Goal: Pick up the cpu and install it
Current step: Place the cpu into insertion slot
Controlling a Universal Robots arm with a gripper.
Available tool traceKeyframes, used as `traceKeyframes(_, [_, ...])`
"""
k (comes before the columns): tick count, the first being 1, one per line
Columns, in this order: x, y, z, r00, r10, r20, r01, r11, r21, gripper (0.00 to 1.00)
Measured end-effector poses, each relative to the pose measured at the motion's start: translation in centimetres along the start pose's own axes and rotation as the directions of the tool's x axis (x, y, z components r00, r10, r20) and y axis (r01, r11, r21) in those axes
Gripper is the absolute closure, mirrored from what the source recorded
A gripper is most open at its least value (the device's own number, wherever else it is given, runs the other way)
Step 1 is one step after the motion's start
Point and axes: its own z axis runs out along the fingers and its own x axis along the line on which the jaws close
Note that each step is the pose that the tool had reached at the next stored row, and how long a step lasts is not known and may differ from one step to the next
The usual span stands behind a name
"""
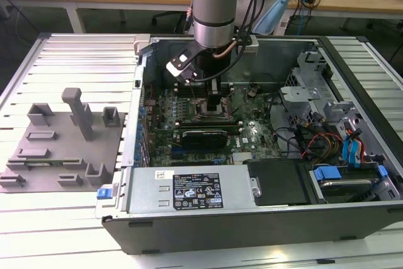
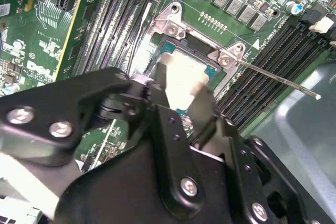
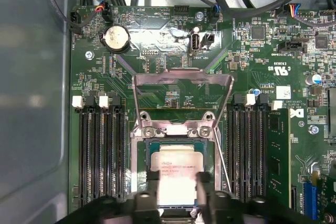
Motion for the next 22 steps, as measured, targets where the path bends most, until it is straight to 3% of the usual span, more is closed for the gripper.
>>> traceKeyframes(2, [0.00, 0.00, -0.01, 1.0000, 0.000, 0.0000, 0.000, 1.0000, 0.0000, 0.71])
traceKeyframes(3, [0.00, 0.00, -0.02, 1.0000, 0.000, -0.0001, 0.000, 1.0000, 0.0000, 0.71])
traceKeyframes(4, [0.00, 0.00, -0.02, 1.0000, 0.000, -0.0001, 0.000, 1.0000, 0.0000, 0.83])
traceKeyframes(5, [0.00, 0.00, -0.03, 1.0000, 0.000, 0.0000, 0.000, 1.0000, 0.0000, 0.83])
traceKeyframes(6, [0.00, 0.00, -0.04, 1.0000, 0.000, -0.0001, 0.000, 1.0000, -0.0001, 0.89])
traceKeyframes(22, [-0.02, 0.27, 0.30, 1.0000, 0.000, 0.0003, 0.000, 1.0000, 0.0000, 0.89])
